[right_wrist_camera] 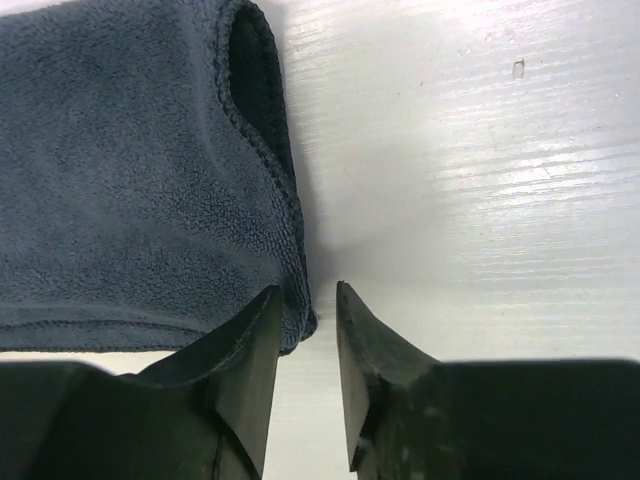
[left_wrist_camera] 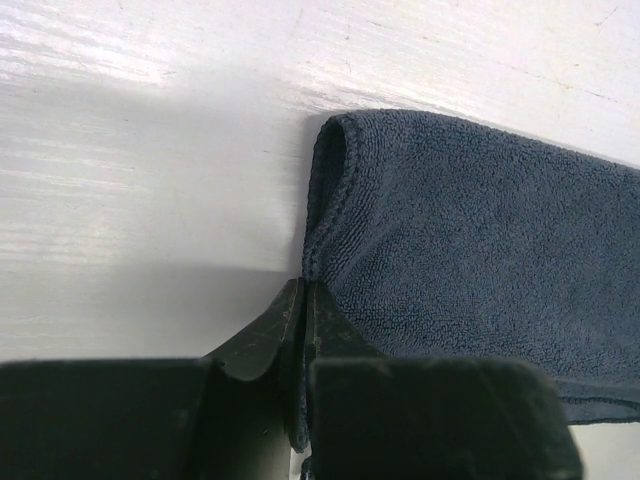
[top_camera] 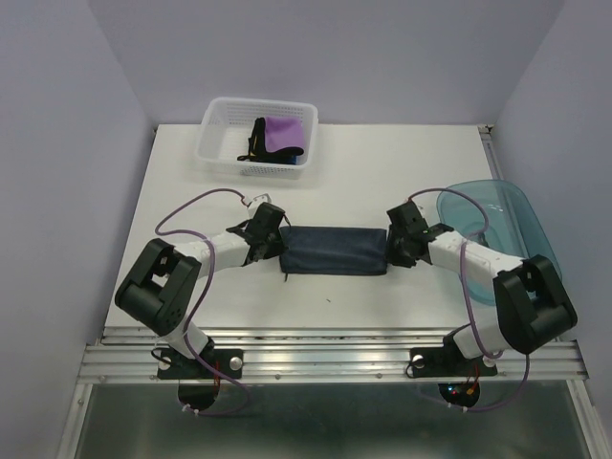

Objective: Fold and stack the towels
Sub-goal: Fold the towel

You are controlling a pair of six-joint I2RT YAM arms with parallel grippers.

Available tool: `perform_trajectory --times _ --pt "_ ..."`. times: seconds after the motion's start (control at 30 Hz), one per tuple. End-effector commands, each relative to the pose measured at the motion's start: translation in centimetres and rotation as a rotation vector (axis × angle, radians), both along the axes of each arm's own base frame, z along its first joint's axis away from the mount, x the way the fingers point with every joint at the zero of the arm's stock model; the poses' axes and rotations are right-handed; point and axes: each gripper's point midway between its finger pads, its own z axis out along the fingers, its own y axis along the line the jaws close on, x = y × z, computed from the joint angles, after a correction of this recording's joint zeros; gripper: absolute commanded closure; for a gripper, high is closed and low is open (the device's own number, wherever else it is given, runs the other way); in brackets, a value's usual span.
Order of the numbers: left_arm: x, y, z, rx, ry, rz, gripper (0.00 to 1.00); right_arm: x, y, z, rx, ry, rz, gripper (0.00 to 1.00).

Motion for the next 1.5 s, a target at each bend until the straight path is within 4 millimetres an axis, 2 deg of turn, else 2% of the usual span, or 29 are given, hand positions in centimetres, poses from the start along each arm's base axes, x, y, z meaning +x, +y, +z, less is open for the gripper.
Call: perform_trajectory --times 0.0,0.37,0.4,0.67,0.7,0.77,0.87,0.97,1.07,1.17,1.3,1.37,1.47 --pt "-0.4 0.9 0.0 0.054 0.021 -0.006 1.00 0.9 0.2 0.2 -0.010 -0.011 -0.009 0.62" --pt "-0.5 0.8 0.4 0.043 0.007 -0.019 1.00 1.0 1.8 -1.3 0.050 0.024 0.028 0.64" --pt "-0.4 0.7 0.4 0.041 0.004 -0.019 1.00 1.1 1.7 -1.4 0.046 0.024 0.023 0.68" --pt "-0.4 0.5 -0.1 0.033 0.008 -0.028 1.00 1.1 1.4 -2.5 0.030 0.043 -0.009 0.85" --pt "-0.4 0.5 0.0 0.029 0.007 -0.029 1.00 1.1 1.3 -2.6 0.024 0.042 -0.010 0.92" --pt "-0.5 0.6 -0.1 0.030 0.010 -0.027 1.00 1.2 1.2 -2.6 0.023 0.033 -0.016 0.99" --pt "-0.3 0.3 0.2 0.009 -0.014 -0.033 1.00 1.9 1.3 -1.4 0.030 -0.019 0.006 0.99" --pt "-0.4 -0.1 0.4 -0.015 -0.022 -0.049 1.00 2.7 2.2 1.0 0.068 -0.099 0.078 0.99" --pt "-0.4 -0.4 0.4 -0.030 -0.029 -0.057 1.00 3.0 4.1 3.1 0.136 -0.146 0.163 0.99" --pt "-0.4 -0.4 0.3 -0.030 -0.026 -0.058 1.00 3.1 5.3 4.2 0.155 -0.169 0.214 0.99" --pt "-0.4 -0.4 0.2 -0.033 -0.026 -0.055 1.00 2.7 8.5 5.7 0.197 -0.194 0.310 0.99" --pt "-0.5 -0.3 0.1 -0.034 -0.022 -0.050 1.00 3.2 10.1 6.8 0.199 -0.221 0.345 0.99" --pt "-0.6 0.0 -0.1 -0.036 -0.017 -0.041 1.00 3.1 13.3 8.3 0.211 -0.252 0.418 0.99"
